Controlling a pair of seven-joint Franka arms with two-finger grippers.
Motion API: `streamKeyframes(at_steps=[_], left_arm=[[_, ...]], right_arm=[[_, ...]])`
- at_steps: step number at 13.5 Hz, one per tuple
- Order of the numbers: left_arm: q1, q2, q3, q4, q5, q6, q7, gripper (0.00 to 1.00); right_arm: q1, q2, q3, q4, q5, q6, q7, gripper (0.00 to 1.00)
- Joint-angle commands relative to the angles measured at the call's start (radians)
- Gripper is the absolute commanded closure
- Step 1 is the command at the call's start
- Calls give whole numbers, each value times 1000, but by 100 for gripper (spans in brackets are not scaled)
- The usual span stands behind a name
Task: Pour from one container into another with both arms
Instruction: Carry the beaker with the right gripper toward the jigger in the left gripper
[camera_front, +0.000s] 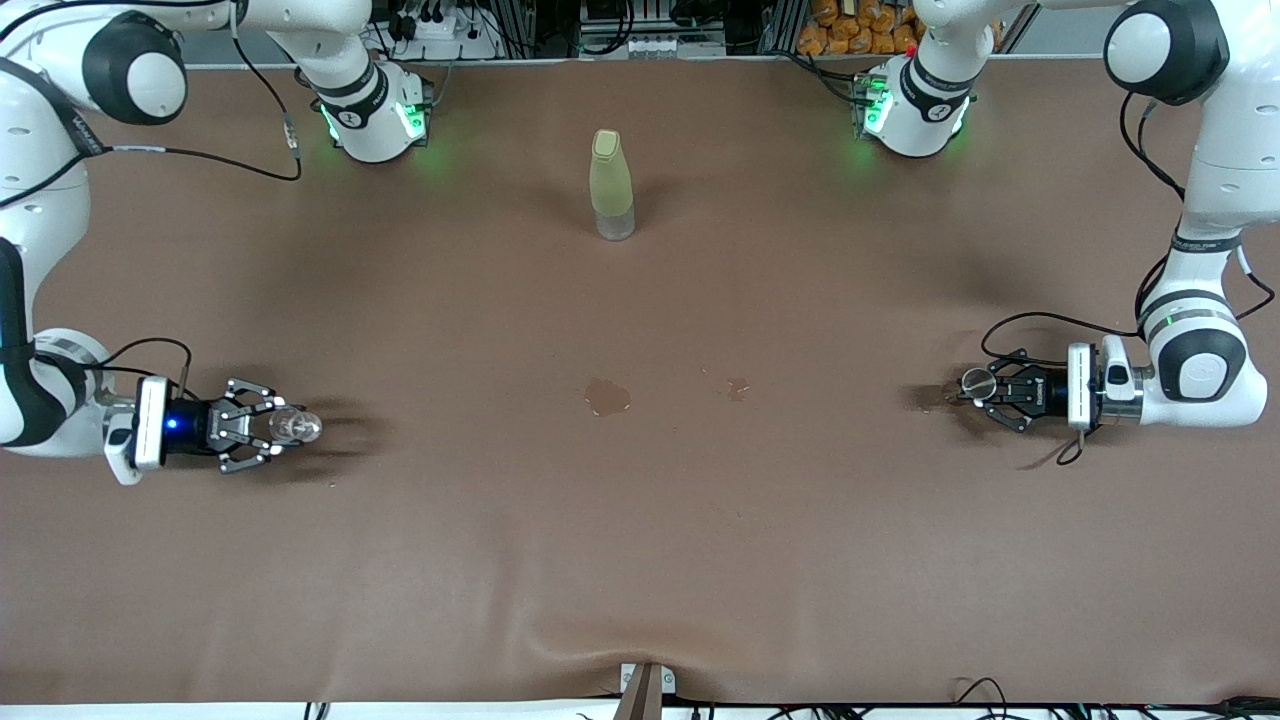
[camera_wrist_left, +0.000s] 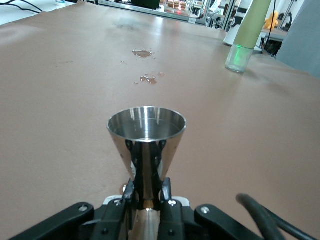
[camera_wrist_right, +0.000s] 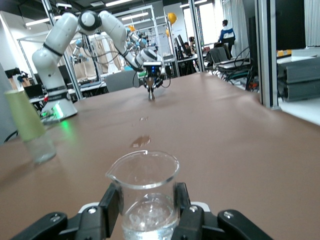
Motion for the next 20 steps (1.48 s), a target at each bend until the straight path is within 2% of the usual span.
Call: streamKeyframes(at_steps=[1, 4, 8, 11, 15, 18, 20], left_arm=[[-39, -29, -2, 43, 7, -2, 22, 100], [-24, -43, -115, 43, -1, -13, 124, 100], [-39, -64, -239, 45, -56, 8, 122, 100], [-99, -54, -290, 42, -133, 77, 122, 100], [-237, -49, -290, 34, -243, 191, 125, 100], [-343, -37, -290, 19, -334, 284, 180, 100], [-392, -37, -290, -13, -407, 346, 219, 100]], right_arm=[[69, -13, -8, -7, 82, 62, 28, 79], [149, -24, -8, 2, 156, 88, 115, 80], [246, -36, 0, 31, 222, 88, 187, 80], [277, -88, 2, 7, 248, 107, 225, 81], [349, -279, 3, -226, 325, 246, 233, 82], [434, -414, 2, -428, 452, 344, 230, 82], [491, -496, 3, -517, 496, 448, 230, 82]])
